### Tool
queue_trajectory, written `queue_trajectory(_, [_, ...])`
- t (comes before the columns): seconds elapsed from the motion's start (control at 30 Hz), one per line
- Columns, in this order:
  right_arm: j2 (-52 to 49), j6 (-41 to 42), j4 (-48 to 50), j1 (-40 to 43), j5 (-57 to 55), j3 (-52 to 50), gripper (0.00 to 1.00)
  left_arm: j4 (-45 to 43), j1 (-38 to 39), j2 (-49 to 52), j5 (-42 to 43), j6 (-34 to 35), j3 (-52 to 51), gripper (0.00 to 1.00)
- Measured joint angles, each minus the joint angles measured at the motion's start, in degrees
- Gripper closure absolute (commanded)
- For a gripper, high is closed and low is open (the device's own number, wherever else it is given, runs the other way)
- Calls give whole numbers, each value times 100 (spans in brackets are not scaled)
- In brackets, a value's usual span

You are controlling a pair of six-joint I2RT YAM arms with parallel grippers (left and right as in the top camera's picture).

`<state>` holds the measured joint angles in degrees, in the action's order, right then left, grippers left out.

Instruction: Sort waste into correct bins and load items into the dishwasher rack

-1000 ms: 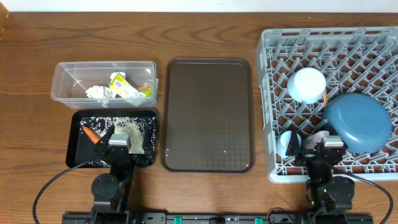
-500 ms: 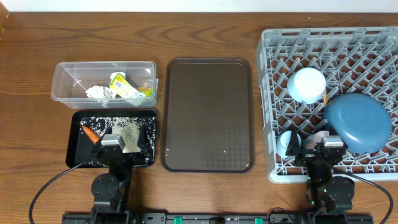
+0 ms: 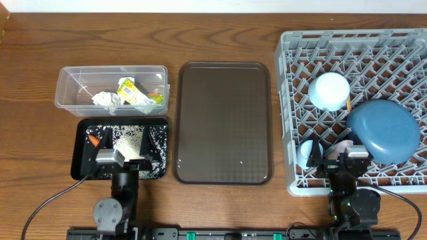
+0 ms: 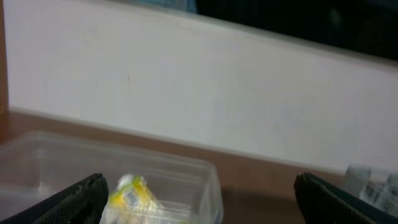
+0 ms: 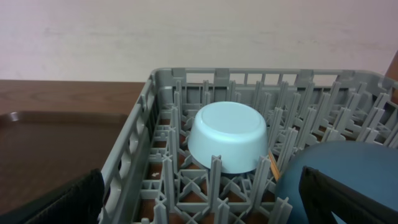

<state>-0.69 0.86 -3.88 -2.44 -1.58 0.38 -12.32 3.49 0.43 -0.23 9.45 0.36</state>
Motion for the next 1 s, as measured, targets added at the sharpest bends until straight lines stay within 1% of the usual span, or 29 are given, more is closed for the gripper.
queue_trajectory(0.2, [2, 0, 0, 0, 0, 0, 1, 1143, 0, 0, -2, -2, 0, 2])
queue_trajectory(0.3, [0, 0, -2, 0, -2, 0, 1, 1340, 0, 13, 28, -57, 42, 2])
queue_trajectory(0.5, [0, 0, 0, 0, -2, 0, 1, 1360, 0, 11, 31, -448, 52, 2])
queue_trajectory(0.7, [0, 0, -2, 0, -2, 0, 1, 1362, 0, 11, 31, -656, 55, 2])
queue_trajectory(0.87, [0, 0, -2, 0, -11, 0, 1, 1342, 0, 11, 39, -695, 55, 2])
queue_trajectory(1.0, [0, 0, 0, 0, -17, 0, 1, 1134, 0, 11, 74, -715, 37, 2])
